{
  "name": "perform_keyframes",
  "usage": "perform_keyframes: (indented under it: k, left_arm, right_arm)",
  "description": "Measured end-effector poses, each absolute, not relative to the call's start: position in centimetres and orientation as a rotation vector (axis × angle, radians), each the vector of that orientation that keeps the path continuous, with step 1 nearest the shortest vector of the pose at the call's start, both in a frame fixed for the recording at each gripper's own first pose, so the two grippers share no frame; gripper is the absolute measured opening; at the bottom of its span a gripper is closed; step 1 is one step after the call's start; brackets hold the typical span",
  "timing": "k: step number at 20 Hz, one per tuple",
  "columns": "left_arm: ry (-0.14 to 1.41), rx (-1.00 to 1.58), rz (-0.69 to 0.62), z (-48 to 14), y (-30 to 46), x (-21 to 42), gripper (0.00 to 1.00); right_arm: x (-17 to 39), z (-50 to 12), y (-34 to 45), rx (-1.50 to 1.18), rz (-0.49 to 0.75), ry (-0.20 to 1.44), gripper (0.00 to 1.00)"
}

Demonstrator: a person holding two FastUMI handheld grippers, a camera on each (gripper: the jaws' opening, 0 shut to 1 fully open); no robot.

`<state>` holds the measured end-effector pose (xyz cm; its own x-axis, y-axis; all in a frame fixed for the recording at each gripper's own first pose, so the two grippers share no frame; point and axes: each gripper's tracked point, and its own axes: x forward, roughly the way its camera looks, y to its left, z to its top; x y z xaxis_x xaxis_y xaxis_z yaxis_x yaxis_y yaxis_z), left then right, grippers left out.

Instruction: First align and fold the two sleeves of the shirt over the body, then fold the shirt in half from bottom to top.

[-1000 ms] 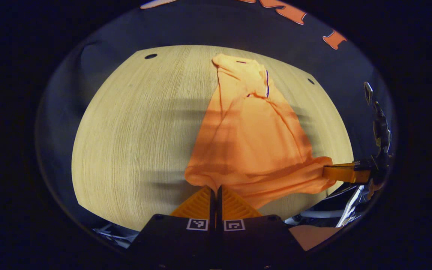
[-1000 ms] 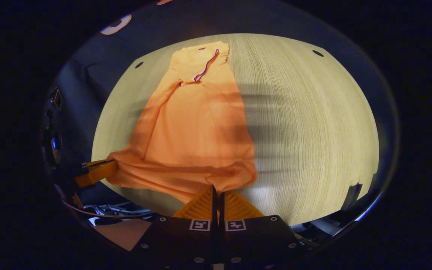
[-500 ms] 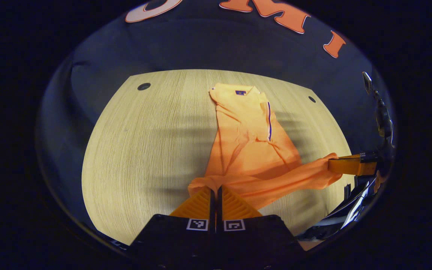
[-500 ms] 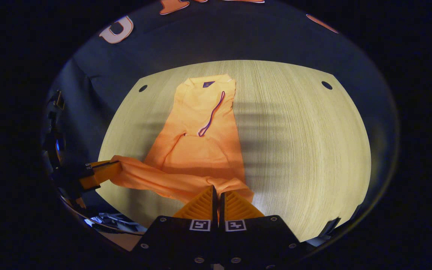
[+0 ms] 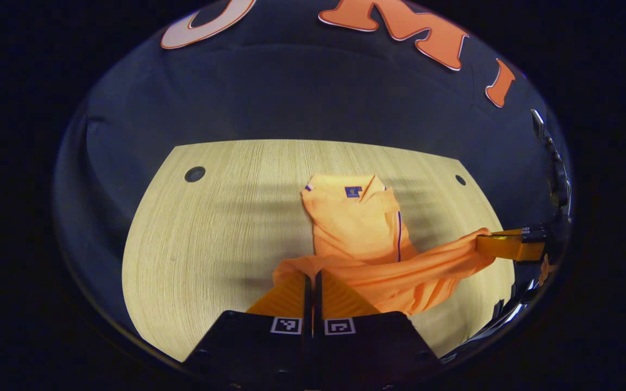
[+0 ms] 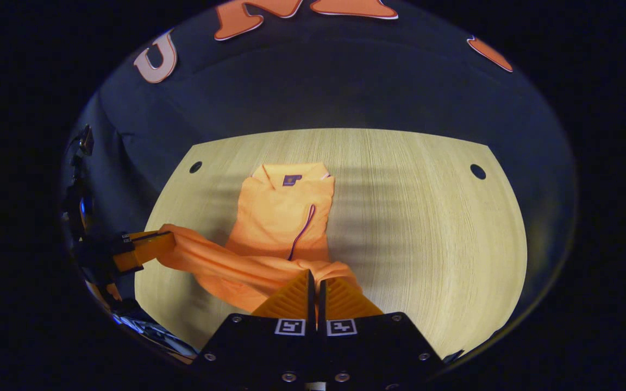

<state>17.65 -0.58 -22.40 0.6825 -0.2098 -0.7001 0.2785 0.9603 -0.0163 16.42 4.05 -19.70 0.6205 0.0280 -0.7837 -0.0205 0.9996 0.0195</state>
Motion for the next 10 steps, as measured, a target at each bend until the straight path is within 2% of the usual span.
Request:
perform_keyframes:
  k: [4, 10]
  left_arm:
    - [0.73, 0.107, -0.279, -20.7, -1.4, 23.0, 0.0]
    - [0.732, 0.177, -0.229, -22.8, -1.3, 30.3, 0.01]
  right_arm:
    - [20.7, -19.1, 3.5, 0.012, 0.013, 0.876, 0.0]
    - [28.0, -20.7, 3.8, 0.037, 0.0, 0.849, 0.0]
